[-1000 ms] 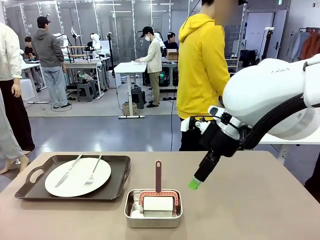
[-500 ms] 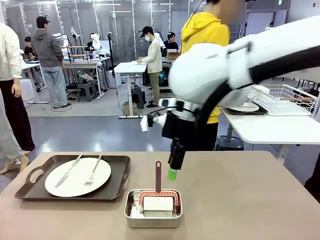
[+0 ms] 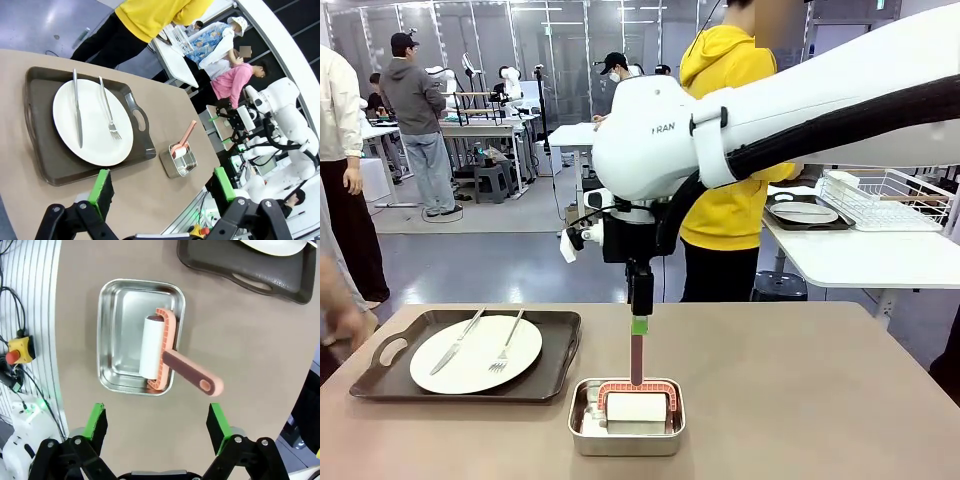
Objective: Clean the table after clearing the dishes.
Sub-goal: When the left (or right) Handle tray is removed, use the left hand (or right hand) to clean the left (or right) side of the table with the Lint Roller.
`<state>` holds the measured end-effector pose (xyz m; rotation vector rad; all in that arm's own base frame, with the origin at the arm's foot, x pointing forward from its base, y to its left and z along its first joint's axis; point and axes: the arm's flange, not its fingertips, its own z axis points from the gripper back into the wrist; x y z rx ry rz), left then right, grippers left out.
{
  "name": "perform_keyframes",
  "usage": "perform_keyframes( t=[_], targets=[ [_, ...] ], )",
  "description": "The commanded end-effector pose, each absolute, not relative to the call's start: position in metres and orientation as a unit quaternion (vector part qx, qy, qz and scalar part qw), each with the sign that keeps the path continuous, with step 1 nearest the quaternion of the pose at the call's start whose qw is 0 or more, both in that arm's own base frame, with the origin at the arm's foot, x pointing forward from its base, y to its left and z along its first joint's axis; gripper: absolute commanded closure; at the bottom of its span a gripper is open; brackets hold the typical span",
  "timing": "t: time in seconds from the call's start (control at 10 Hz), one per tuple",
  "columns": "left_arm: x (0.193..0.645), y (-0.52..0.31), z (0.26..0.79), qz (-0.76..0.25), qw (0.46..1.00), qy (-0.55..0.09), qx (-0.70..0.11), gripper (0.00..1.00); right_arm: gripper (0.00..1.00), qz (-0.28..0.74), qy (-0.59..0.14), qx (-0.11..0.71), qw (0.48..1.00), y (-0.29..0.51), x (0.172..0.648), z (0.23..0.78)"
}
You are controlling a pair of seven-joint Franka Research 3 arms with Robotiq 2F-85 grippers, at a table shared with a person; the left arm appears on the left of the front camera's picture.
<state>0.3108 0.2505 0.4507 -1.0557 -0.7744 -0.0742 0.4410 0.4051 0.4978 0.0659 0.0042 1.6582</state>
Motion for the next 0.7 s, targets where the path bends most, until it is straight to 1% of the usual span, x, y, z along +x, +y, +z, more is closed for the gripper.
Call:
perform_keyframes(
  t=[0.0, 0.1, 0.2, 0.6],
  targets=[
    [0.309, 0.251, 0.452, -0.037, 0.788, -0.365, -0.494, 0.00, 0.00, 0.711, 0.013, 0.013, 0.703, 0.425, 0.464, 0.497],
    [0.309, 0.251, 0.452, -0.037, 0.788, -0.365, -0.494, 0.00, 0.00, 0.705, 0.009, 0.020, 0.709, 0.427, 0.476, 0.494],
    [0.309, 0.251, 0.452, -0.037, 0.788, -0.365, -0.494, 0.00, 0.00, 0.691, 0.009, 0.008, 0.722, 0.425, 0.490, 0.484],
    [0.309, 0.251, 0.452, -0.037, 0.788, -0.365, -0.494, 0.00, 0.00, 0.678, 0.020, 0.019, 0.734, 0.420, 0.501, 0.466]
  ],
)
